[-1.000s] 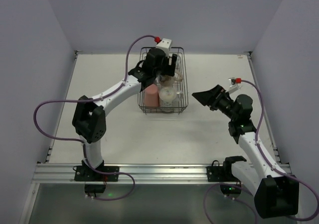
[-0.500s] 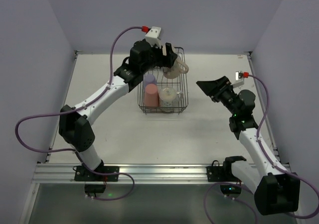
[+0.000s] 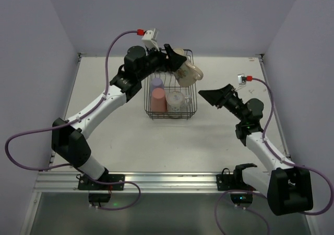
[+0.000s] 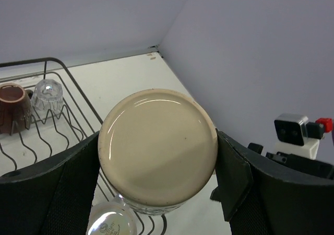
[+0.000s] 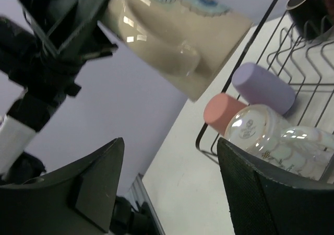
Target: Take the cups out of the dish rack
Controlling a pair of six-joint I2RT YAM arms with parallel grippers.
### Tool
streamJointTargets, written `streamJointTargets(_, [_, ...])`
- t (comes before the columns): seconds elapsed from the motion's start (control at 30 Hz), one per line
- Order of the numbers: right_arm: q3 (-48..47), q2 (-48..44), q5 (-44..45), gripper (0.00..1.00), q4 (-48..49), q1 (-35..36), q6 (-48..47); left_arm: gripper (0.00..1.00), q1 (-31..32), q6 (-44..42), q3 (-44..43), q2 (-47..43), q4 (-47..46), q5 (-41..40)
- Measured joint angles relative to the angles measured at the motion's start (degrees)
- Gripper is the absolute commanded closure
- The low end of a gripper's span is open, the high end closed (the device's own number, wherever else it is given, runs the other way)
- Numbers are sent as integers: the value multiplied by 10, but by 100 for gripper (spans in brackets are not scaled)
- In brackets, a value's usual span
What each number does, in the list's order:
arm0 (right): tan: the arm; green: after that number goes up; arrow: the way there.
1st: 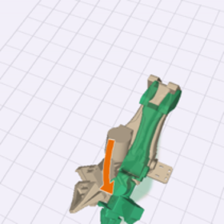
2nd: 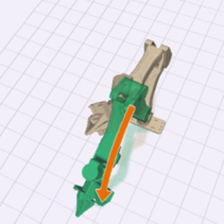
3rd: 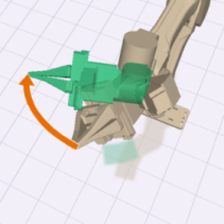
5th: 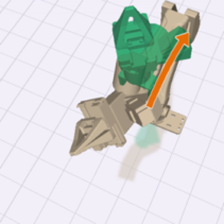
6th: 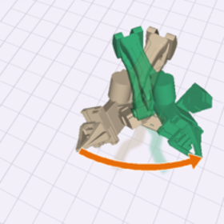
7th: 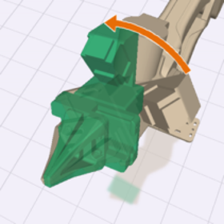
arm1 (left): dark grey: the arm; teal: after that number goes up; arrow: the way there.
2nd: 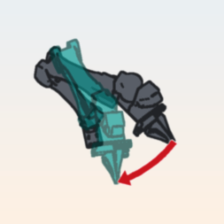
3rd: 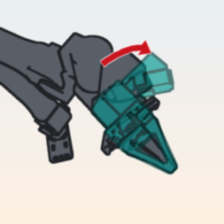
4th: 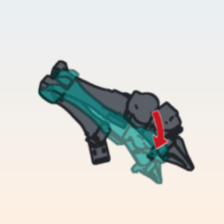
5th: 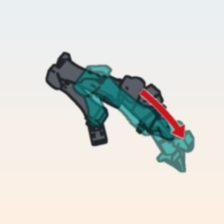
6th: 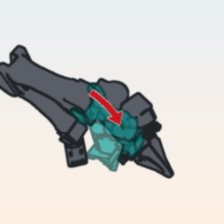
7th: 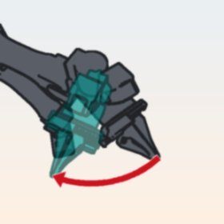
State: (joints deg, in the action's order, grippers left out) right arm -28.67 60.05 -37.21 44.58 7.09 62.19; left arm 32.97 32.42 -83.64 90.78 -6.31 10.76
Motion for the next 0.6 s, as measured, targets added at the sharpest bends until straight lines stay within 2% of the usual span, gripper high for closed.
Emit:
streamJointTargets(0.17, [10,16,-24,16,35,46,-57,100,0,28,0,0,0,-2])
streamJointTargets(0.4, [0,56,-11,14,76,56,-137,100,0,70,1,-1,-1,0])
streamJointTargets(0.6, [-3,97,8,16,148,76,-149,100,0,115,31,-12,-12,7])
